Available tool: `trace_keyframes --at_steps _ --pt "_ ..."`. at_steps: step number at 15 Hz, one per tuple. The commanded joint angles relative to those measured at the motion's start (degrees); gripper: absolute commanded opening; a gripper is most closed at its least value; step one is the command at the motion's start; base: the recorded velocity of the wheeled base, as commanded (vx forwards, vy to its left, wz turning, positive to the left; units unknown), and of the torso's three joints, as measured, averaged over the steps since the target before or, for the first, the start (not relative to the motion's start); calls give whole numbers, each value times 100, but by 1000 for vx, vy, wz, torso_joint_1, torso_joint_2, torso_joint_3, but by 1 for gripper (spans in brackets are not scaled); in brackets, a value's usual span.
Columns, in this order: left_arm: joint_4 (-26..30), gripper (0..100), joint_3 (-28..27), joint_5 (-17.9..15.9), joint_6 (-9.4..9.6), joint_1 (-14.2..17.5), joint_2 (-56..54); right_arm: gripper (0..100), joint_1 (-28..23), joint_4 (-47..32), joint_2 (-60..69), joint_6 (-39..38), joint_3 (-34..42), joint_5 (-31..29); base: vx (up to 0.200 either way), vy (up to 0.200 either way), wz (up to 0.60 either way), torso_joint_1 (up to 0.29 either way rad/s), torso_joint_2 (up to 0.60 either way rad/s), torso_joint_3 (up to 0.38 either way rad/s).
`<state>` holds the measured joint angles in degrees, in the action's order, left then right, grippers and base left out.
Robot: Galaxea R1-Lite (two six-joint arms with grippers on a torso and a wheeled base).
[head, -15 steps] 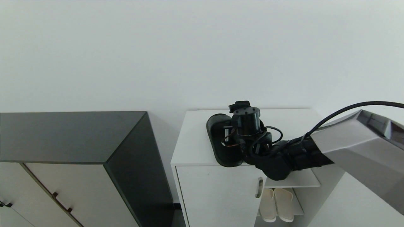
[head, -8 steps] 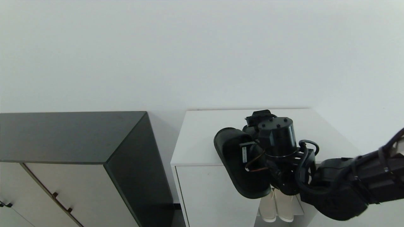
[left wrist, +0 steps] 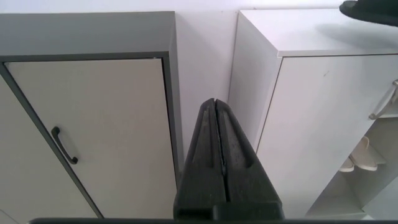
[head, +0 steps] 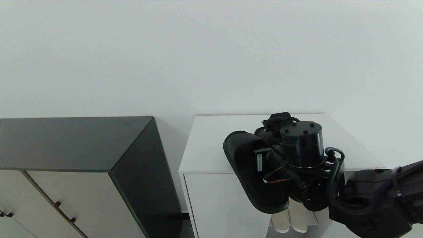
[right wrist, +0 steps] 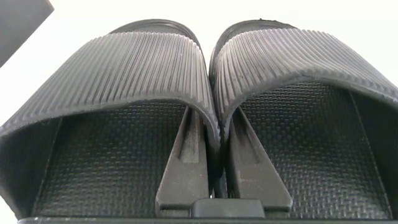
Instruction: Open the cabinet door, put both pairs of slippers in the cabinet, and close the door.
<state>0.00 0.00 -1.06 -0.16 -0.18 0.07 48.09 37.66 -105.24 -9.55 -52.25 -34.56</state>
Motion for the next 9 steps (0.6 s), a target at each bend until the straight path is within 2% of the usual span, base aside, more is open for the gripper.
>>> trace_keyframes --at_steps 1,9 --pt "0 0 0 1 -2 1 1 0 7 58 39 14 92 -7 -200 0 0 22 2 -2" --pt "-9 0 0 9 -19 1 1 0 69 102 83 23 171 -16 -200 0 0 -1 1 1"
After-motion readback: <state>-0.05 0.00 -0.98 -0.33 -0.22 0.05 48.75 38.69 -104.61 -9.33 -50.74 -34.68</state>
